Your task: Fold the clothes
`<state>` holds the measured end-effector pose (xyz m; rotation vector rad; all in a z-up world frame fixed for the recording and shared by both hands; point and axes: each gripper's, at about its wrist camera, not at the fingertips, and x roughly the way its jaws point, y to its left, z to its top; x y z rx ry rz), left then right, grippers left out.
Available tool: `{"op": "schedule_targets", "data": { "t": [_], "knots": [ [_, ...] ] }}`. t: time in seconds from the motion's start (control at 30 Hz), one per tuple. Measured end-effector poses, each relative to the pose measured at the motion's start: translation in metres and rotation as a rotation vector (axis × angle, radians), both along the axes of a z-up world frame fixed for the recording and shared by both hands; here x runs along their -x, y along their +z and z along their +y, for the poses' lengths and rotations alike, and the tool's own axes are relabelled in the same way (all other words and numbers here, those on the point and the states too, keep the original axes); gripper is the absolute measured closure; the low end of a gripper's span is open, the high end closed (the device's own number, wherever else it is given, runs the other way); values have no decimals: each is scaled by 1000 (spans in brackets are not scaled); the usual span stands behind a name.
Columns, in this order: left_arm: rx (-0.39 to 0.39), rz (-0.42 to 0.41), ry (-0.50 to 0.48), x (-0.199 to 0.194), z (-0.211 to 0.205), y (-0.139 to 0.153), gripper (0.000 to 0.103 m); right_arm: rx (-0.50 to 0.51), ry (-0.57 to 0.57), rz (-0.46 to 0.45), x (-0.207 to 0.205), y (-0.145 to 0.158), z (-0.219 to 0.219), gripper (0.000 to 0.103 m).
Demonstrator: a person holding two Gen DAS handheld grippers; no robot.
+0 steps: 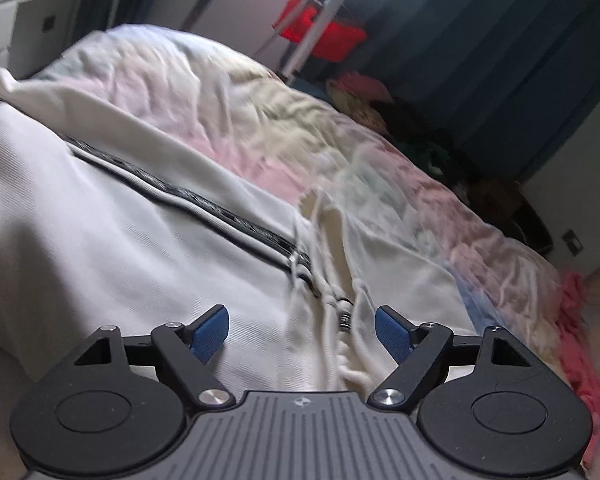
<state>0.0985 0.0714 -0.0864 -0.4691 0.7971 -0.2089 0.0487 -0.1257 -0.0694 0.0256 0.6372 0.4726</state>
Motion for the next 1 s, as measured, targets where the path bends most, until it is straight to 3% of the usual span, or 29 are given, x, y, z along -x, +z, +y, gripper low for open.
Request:
{"op": "schedule_targets", "data": {
  "t": [0.1,0.33,0.4,0.57,0.6,0.67,0.7,0.73,0.9,1.0],
  "knots": [
    [-5,12,-22,-15,-8,-6,21,-82,-60,11,16,4,-26,23],
    [8,50,-81,-76,-27,-23,24,-61,-353,11,-6,-8,-70,23],
    [-27,47,-120,-88,-37,-27,22,-67,-415,25,-18,-15,-82,23],
    [-234,-10,-195,-90,-65,-30,42,-61,-548,78,-42,-37,-105,21],
    [-246,-19,-209,-88,-67,-31,60,-74,-564,95,-46,-41,-108,20],
    [-253,-25,-209,-86,-68,-31,68,-93,-585,113,-53,-47,-111,20],
    [-251,-39,-206,-84,-67,-29,78,-88,-587,113,-55,-48,-112,20],
    [-229,-45,-200,-82,-64,-25,81,-85,-588,111,-56,-49,-112,20],
    [-39,-11,-125,-74,-31,-2,82,-85,-573,86,-53,-45,-109,20],
    [-20,10,-59,-69,-14,-5,82,-96,-540,61,-49,-41,-106,20]
  ]
}}
